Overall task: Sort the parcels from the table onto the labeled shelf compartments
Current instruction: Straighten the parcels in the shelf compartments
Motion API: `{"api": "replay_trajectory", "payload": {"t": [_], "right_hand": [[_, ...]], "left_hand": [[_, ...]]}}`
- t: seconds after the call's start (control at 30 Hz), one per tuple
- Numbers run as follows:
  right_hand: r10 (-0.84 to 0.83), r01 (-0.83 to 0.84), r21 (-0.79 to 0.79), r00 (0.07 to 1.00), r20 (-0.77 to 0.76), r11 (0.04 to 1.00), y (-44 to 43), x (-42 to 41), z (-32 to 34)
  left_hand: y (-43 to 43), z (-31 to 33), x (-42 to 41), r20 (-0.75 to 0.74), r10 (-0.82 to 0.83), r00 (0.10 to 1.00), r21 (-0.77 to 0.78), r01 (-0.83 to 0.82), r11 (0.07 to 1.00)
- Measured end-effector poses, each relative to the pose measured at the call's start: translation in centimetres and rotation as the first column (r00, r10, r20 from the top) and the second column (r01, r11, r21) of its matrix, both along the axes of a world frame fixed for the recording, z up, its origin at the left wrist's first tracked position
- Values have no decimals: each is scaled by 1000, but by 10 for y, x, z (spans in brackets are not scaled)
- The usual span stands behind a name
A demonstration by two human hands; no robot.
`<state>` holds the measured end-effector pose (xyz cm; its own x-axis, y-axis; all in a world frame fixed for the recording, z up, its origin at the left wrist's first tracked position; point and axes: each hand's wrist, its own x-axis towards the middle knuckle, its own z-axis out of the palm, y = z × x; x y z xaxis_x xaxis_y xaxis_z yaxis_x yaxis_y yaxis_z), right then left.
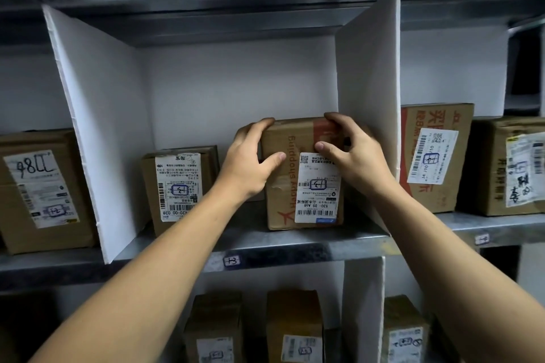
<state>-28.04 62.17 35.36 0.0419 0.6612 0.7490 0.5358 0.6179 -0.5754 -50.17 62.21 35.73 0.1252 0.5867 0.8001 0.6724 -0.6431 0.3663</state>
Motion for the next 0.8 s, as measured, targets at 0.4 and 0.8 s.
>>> {"api": "replay_trajectory", "payload": {"t": [0.4,0.8], "right_hand": [[-149,138,84,977,151,987,-16,-10,-18],[-421,221,466,822,383,857,-57,16,-48]], "left_hand": [[-12,1,-5,19,60,998,37,-61,997],[-53,-20,6,-156,161,975,368,-94,925]]}}
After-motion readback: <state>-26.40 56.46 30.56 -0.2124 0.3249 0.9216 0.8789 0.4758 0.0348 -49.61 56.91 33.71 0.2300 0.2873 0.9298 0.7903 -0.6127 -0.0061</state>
